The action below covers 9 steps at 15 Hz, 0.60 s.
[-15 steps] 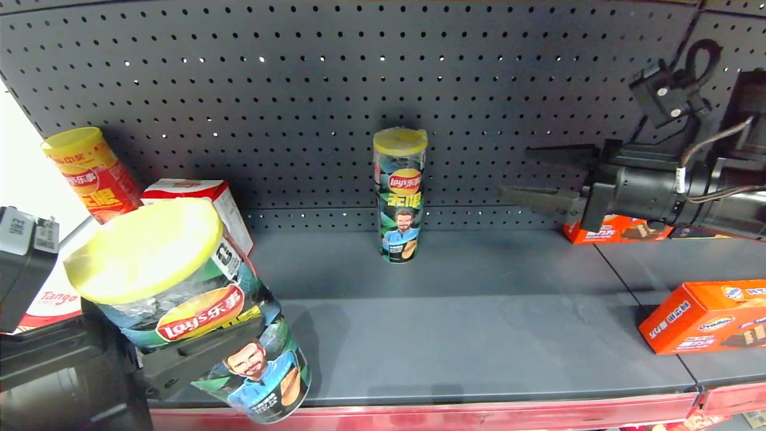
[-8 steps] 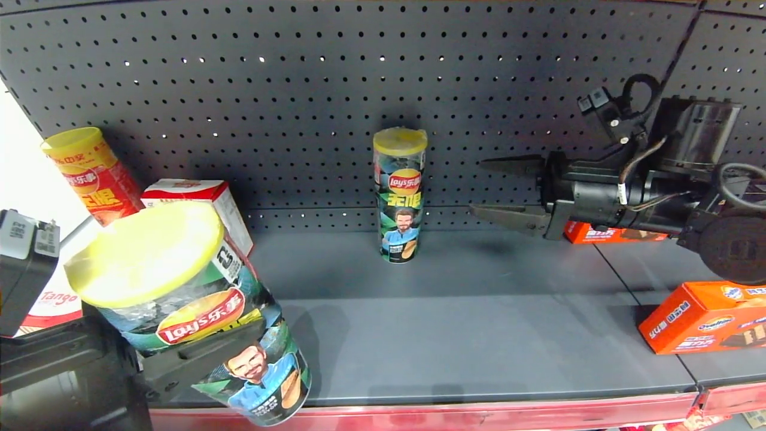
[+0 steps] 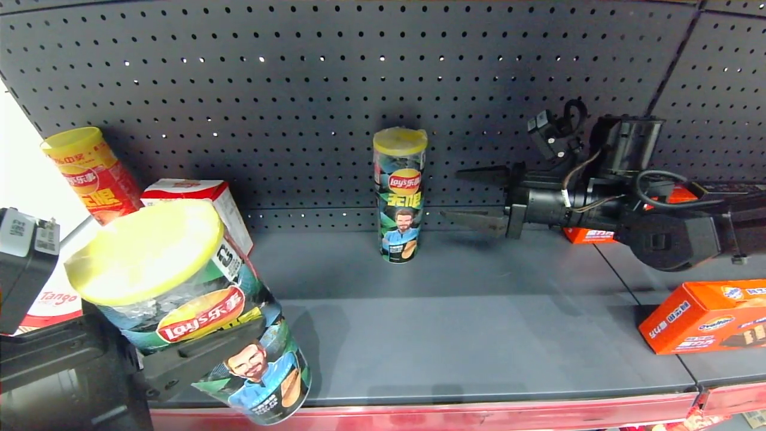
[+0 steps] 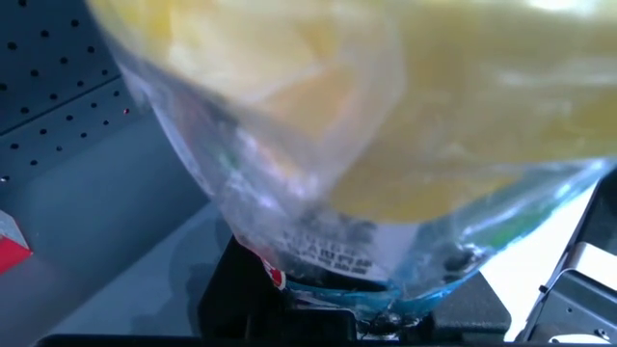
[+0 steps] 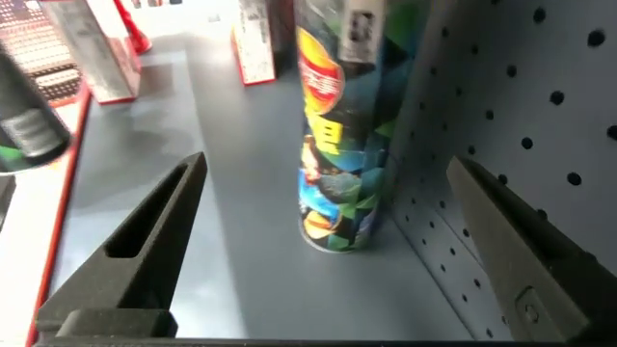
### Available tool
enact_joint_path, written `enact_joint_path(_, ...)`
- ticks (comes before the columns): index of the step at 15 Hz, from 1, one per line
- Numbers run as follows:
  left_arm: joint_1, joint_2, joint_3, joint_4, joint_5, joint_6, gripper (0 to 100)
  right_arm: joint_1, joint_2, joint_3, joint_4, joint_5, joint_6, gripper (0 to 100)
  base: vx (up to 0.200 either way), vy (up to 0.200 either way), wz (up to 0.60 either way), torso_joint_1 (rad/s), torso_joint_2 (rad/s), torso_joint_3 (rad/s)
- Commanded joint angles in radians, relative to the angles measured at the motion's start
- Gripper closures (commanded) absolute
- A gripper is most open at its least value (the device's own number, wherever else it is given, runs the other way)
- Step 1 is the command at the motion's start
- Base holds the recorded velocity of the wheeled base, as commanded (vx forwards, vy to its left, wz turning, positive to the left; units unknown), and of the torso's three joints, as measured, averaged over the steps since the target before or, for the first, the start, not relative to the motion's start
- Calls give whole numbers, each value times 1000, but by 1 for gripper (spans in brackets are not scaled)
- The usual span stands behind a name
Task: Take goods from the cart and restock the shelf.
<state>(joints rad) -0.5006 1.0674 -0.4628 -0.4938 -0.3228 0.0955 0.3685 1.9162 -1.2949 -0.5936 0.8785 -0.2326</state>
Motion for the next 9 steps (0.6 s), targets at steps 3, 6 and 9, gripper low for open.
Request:
enact_joint_path(3, 2, -1, 9, 0, 1, -10, 100, 23, 113, -81, 0, 0, -1, 0, 0, 0, 0, 0, 0, 0)
enact_joint_path(6, 8, -4, 23, 0, 1, -16, 100, 44, 175, -135, 0, 0, -1, 0, 0, 0, 0, 0, 0, 0)
enact_joint_path(9, 22, -14, 24, 0, 1, -22, 100, 59, 218, -175, -2, 0, -1, 0, 0, 0, 0, 0, 0, 0)
